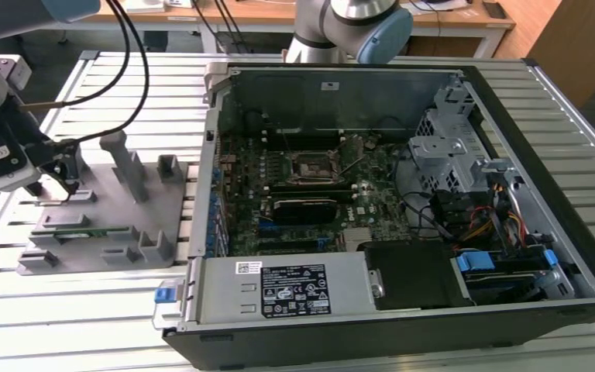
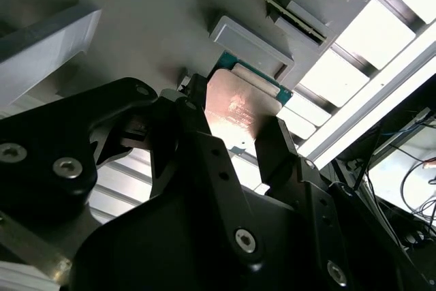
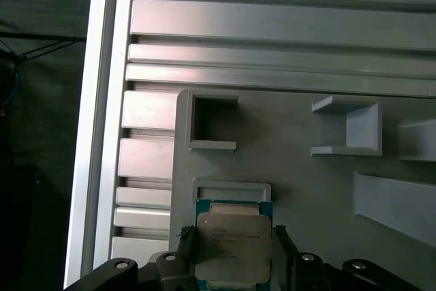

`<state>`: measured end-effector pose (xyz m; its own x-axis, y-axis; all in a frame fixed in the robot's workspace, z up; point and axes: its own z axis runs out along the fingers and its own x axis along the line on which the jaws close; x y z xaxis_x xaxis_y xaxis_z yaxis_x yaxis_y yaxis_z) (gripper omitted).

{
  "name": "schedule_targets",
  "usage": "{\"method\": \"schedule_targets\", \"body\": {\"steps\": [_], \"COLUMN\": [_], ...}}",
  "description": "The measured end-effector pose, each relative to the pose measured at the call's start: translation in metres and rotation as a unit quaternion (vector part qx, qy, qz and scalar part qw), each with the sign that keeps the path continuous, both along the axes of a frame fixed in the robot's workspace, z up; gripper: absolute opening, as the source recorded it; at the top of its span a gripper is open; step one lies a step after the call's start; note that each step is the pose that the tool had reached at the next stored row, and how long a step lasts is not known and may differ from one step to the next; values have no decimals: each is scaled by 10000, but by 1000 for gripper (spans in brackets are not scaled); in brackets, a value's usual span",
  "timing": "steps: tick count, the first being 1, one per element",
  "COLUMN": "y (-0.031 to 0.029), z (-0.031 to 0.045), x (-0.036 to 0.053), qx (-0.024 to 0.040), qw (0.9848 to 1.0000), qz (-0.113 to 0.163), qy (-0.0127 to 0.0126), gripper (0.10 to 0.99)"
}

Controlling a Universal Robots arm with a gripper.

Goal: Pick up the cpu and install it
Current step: 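Pick up the cpu and move it towards the insertion slot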

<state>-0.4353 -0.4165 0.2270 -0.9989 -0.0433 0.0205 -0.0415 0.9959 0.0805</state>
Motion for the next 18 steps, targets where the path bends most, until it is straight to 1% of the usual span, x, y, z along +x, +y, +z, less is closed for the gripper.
{"method": "schedule_targets", "body": {"steps": [11, 18], "y": [0, 0], "z": [25, 83], "x": [-1, -1], "qx": [-1, 0], "qw": [10000, 10000], "qz": [0, 0], "qy": [1, 1], "gripper": [529, 529]}}
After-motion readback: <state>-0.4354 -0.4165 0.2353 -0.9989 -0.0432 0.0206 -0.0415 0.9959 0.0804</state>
